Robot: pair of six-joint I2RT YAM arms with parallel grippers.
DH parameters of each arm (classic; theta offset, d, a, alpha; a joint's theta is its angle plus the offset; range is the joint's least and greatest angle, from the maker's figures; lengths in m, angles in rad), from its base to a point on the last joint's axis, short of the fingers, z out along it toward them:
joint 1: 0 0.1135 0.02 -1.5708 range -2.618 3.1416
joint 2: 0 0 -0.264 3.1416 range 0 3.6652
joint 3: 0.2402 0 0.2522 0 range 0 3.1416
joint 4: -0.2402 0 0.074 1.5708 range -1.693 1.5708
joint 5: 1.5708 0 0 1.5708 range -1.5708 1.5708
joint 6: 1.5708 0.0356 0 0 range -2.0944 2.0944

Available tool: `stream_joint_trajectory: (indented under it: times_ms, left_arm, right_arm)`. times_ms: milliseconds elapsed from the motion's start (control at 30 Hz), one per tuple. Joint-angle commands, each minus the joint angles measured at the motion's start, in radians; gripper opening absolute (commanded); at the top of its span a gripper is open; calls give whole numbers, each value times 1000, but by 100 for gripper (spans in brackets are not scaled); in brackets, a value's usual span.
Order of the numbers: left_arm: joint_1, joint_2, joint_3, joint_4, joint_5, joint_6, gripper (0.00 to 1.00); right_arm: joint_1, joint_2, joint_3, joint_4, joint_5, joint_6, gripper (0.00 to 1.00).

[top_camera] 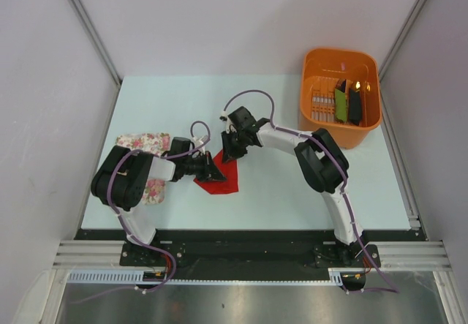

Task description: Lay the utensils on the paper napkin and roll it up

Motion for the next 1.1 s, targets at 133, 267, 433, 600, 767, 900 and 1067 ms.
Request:
stream_joint_trajectory:
  times_ms: [133, 267, 433, 600, 767, 900, 1067]
  left_arm:
    - [-4, -82, -46, -80, -87, 64, 18]
    - [13, -257, -74, -129, -73, 59, 47]
    - [130, -332, -76, -295, -102, 75, 70]
    - [258, -330, -50, -482, -146, 166, 76]
    - [272, -277, -52, -502, -168, 178, 77]
    - [262, -207, -53, -453, -163, 155, 75]
    - [210, -115, -33, -361, -110, 130, 73]
  right_arm:
    - [26, 97, 24, -39, 98, -72, 11]
    - [28, 104, -11, -22, 95, -80, 9]
    - [29, 104, -22, -18, 95, -81, 9]
    - [26, 100, -22, -15, 92, -83, 9]
    - [25, 100, -19, -15, 86, -75, 9]
    - [20, 107, -19, -13, 83, -63, 9]
    - [19, 111, -16, -12, 81, -60, 9]
